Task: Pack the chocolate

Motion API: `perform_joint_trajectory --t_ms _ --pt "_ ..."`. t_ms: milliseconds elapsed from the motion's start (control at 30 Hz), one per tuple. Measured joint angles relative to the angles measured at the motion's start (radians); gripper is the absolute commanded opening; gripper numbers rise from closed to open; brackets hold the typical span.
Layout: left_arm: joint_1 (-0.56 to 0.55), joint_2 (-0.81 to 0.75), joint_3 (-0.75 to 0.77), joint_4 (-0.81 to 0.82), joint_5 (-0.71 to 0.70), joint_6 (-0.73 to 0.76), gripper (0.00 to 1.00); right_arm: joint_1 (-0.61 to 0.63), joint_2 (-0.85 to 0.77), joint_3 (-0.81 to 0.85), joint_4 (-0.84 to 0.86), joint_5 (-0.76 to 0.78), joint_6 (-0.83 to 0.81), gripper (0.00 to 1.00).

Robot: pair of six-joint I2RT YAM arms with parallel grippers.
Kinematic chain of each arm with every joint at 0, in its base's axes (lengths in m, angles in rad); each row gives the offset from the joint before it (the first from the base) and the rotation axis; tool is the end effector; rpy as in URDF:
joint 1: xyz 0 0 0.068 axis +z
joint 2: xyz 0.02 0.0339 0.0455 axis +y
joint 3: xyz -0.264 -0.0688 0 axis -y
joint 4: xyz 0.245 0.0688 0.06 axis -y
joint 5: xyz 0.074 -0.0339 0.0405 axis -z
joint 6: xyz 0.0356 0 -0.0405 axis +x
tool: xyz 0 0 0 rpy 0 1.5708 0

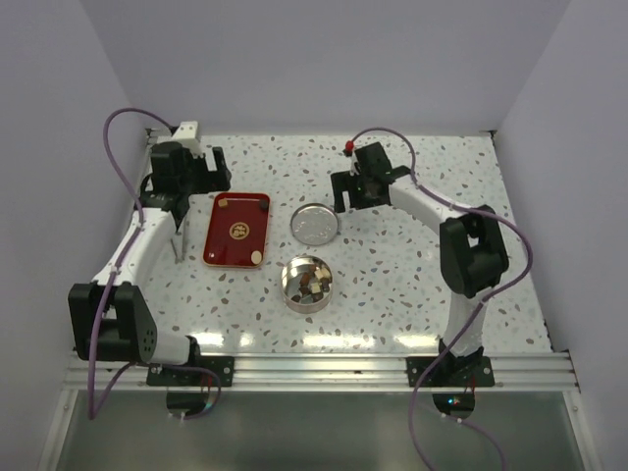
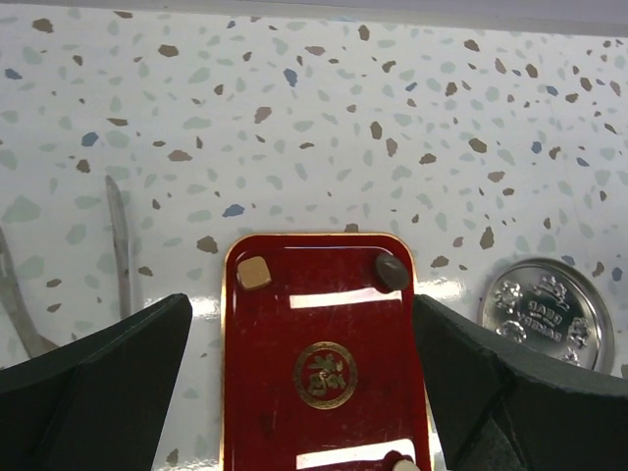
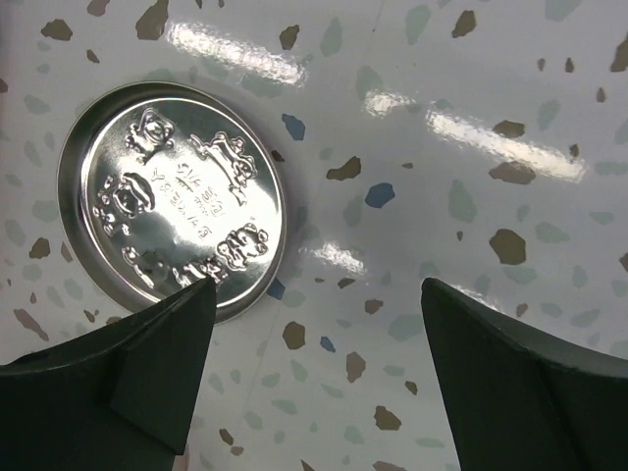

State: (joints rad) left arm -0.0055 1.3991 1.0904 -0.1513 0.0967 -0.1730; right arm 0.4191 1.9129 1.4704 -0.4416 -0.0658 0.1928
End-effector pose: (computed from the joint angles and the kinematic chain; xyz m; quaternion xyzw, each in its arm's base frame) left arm 0.3246 -0.0052 0.3078 -0.0456 0.8479 -0.0878 0.5209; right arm 0.3874 0.1751 0.2268 -0.1173 0.9339 0.1309 0.3115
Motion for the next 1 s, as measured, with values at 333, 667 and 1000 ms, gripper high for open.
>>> perform_joint_trajectory --t_ms 333,667,1000 --pt "-0.061 0.0 0.0 0.006 0.066 -0.019 1.0 0.017 0.095 0.041 0.001 0.025 0.032 0.69" --pt "-0.061 0.0 0.0 0.008 0.083 -0.027 1.0 0.056 0.167 0.085 -0.002 0.023 0.039 0.58" --pt "-0.061 0.0 0.0 0.008 0.083 -0.027 1.0 0.074 0.255 0.164 -0.039 0.042 0.039 0.31"
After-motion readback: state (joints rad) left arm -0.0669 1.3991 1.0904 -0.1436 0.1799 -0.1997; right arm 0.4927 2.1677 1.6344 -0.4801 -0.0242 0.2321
